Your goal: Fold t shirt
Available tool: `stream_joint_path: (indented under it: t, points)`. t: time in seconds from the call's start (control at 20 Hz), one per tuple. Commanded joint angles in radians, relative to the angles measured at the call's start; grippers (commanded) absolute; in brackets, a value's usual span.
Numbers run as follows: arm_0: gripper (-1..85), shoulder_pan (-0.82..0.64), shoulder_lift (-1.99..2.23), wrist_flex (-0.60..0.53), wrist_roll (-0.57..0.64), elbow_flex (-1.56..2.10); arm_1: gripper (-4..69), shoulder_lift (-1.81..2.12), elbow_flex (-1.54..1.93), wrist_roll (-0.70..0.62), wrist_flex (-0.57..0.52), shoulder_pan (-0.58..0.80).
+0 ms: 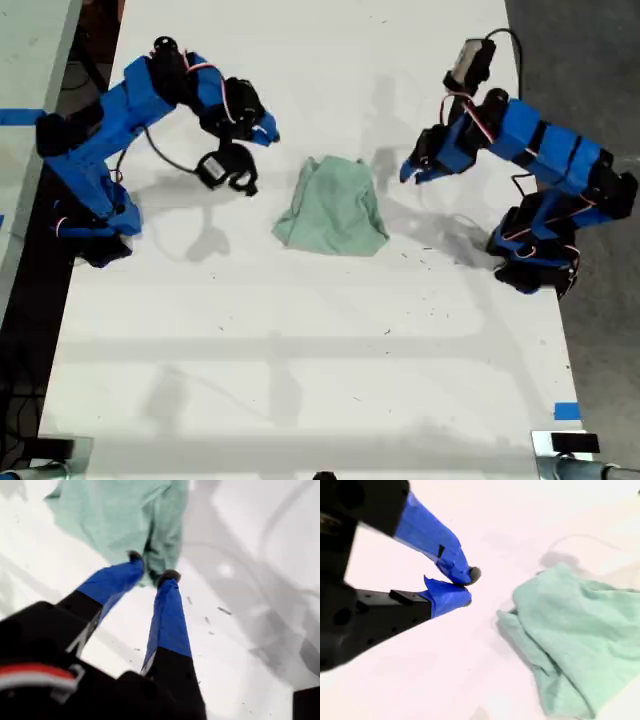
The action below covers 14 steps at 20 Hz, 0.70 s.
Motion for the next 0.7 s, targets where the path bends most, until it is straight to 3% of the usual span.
stream_joint_path:
  t: [0.0,0.2,0.35,0.45,0.5,0.6,0.65]
  points:
    - [-0.3,0.295,0.517,-0.307,-0.063,0.586,-2.0,0.356,0.405,0.158,-0.258,-0.307]
    - [-0.3,0.488,0.982,-0.615,-0.222,1.384,-2.1,0.446,0.848,0.305,-0.643,-0.583]
    - [1.5,0.474,1.312,-0.67,-0.318,1.795,-2.2,0.505,1.042,0.296,-0.77,-0.615]
    - [6.8,0.508,1.568,-0.601,-0.42,1.994,-2.9,0.698,1.22,0.288,-0.811,-0.615]
    - [11.0,0.528,1.709,-0.517,-0.463,2.04,-2.9,0.882,1.312,0.304,-0.741,-0.611]
    - [16.9,0.531,1.775,-0.469,-0.379,2.02,-2.9,1.264,1.356,0.314,-0.333,-0.557]
    - [17.2,0.532,1.773,-0.466,-0.364,2.028,-2.9,1.259,1.338,0.333,-0.215,-0.551]
